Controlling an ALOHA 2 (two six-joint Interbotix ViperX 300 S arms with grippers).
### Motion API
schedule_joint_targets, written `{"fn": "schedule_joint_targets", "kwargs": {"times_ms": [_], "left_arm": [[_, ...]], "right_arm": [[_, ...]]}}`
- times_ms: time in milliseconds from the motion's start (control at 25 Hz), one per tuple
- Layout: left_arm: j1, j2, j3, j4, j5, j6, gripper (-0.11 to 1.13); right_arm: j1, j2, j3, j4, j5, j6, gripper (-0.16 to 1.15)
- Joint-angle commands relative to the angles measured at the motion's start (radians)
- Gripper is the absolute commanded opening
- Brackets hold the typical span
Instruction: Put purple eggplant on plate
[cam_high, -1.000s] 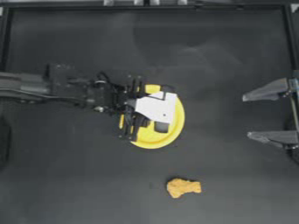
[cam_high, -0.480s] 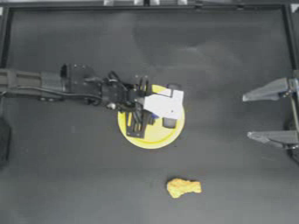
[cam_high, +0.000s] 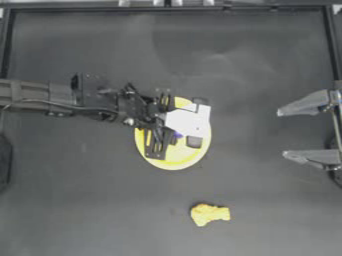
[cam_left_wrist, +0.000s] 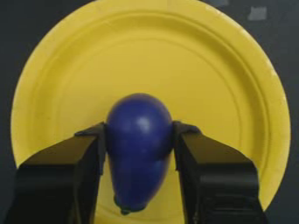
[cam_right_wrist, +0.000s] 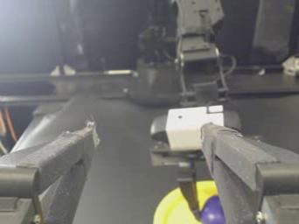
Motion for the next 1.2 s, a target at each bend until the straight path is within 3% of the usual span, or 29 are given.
{"fn": "schedule_joint_targets", "kwargs": {"times_ms": [40,160,480,1200], "left_arm": [[0.006,-0.020,-0.025,-0.018,-0.002,-0.002,0.91],[0.008,-0.023,-0.025,-0.028,-0.002,-0.003,1.04],[0.011,-0.058,-0.025,-0.028,-0.002,-0.002,1.02],[-0.011,-0.267,0.017,-0.049,0.006,-0.026,1.02]], "right_arm": [[0.000,0.005,-0.011,0.005,-0.008,0.000,1.00],[0.000,0.003,-0.011,0.003,-0.008,0.000,1.00],[0.000,0.003,-0.012,0.003,-0.008,0.000,1.00],[0.000,0.000,-0.011,0.005,-0.005,0.000,1.00]]}}
